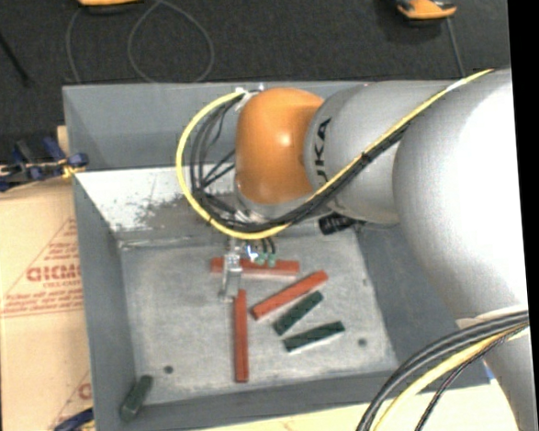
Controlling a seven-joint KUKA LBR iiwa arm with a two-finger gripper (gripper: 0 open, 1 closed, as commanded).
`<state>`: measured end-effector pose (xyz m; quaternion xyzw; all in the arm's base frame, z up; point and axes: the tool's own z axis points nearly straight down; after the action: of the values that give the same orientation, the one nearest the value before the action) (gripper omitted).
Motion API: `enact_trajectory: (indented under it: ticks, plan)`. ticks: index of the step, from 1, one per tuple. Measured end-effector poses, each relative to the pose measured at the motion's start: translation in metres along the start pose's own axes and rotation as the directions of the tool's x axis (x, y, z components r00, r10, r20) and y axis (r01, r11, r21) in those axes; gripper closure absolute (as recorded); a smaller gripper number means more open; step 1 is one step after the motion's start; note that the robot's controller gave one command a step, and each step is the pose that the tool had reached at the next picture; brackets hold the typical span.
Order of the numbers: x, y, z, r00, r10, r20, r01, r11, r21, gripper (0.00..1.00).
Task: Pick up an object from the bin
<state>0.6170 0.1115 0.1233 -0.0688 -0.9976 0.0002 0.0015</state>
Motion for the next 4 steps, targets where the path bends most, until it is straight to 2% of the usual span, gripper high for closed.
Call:
enact_trajectory:
  ticks: [1,2,3,4]
  plan:
    - [-0.001,0.002,-0.005,1.0,0.0,0.006,0.0,1.0,-0.003,1.0]
    - [-0.021,0.004,-0.005,0.989,-0.147,0.011,0.147,0.989,0.0,1.0]
    - [-0.02,0.005,-0.005,0.989,-0.145,0.01,0.146,0.989,-0.001,0.0]
    - [-0.012,0.041,0.054,0.994,0.106,0.003,-0.106,0.994,-0.002,0.0]
